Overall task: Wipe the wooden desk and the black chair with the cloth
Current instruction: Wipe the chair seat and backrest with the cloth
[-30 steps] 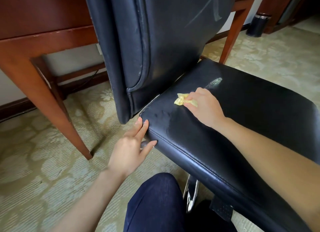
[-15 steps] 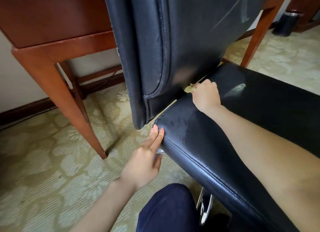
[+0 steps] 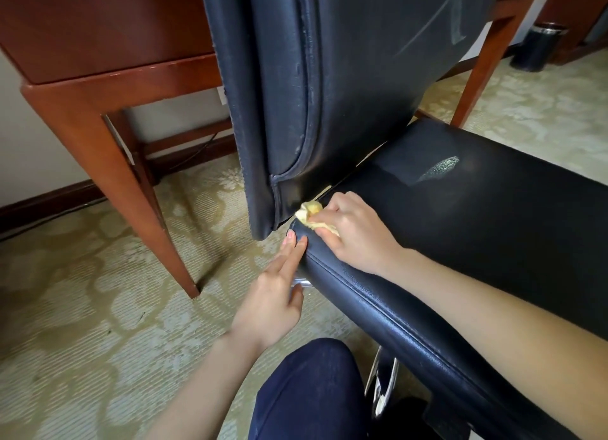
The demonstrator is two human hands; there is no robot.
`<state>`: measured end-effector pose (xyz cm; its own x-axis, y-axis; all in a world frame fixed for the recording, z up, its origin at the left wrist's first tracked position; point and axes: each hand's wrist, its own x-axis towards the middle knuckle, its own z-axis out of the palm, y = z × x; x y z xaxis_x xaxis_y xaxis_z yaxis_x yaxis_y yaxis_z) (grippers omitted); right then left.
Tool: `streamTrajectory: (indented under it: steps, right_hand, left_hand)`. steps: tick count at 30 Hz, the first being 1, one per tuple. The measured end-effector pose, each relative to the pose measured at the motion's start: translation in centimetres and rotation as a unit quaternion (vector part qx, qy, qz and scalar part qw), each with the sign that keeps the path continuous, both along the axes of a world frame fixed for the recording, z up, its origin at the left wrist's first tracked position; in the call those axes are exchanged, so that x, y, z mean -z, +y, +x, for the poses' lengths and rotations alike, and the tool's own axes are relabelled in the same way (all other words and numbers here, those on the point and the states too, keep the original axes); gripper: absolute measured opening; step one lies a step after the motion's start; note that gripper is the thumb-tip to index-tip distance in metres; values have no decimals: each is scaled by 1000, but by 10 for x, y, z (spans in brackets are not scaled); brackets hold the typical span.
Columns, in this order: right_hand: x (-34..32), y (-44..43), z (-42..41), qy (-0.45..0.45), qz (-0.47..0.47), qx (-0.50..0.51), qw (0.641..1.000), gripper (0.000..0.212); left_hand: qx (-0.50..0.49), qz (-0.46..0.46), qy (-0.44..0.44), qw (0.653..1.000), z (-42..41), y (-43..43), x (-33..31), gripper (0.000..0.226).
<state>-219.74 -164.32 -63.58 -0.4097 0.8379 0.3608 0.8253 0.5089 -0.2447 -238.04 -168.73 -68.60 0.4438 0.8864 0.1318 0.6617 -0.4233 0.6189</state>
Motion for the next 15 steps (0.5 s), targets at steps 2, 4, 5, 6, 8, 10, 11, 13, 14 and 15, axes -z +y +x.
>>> streamTrajectory:
  steps: [2, 4, 5, 6, 8, 10, 11, 13, 14, 15]
  right_hand:
    - [0, -15, 2, 4, -20, -37, 999, 20]
    - [0, -30, 9, 0, -29, -73, 997, 22]
    - [1, -37, 14, -3, -29, -92, 995, 23]
    - [2, -44, 19, -12, -29, -115, 993, 24]
    - [4, -54, 32, -32, -22, -155, 987, 23]
    - [1, -55, 46, -36, -23, -159, 986, 23]
    - [0, -54, 51, -33, -21, -146, 989, 22]
    - [-1, -48, 61, -21, -9, -95, 995, 18]
    - [-2, -43, 66, -8, -7, -56, 998, 17]
    - [-3, -37, 70, 5, -10, -10, 1000, 17]
  left_hand:
    - [-8, 0, 11, 1000, 1, -3, -1, 81]
    - [-18, -10, 18, 1000, 3, -6, -3, 84]
    - [-29, -18, 19, 999, 4, -7, -3, 87]
    - [-39, -26, 16, 999, 5, -7, -2, 88]
    - [-46, -29, 6, 999, 2, -5, -2, 89]
    - [-41, -38, -1, 998, -1, -4, -3, 89]
    - [-36, -47, -8, 998, -3, -3, -4, 89]
    - [-28, -49, -15, 998, -5, -5, -5, 87]
    - [-26, -44, -10, 999, -6, -7, -5, 86]
    - [-28, -38, -7, 999, -6, -9, -4, 85]
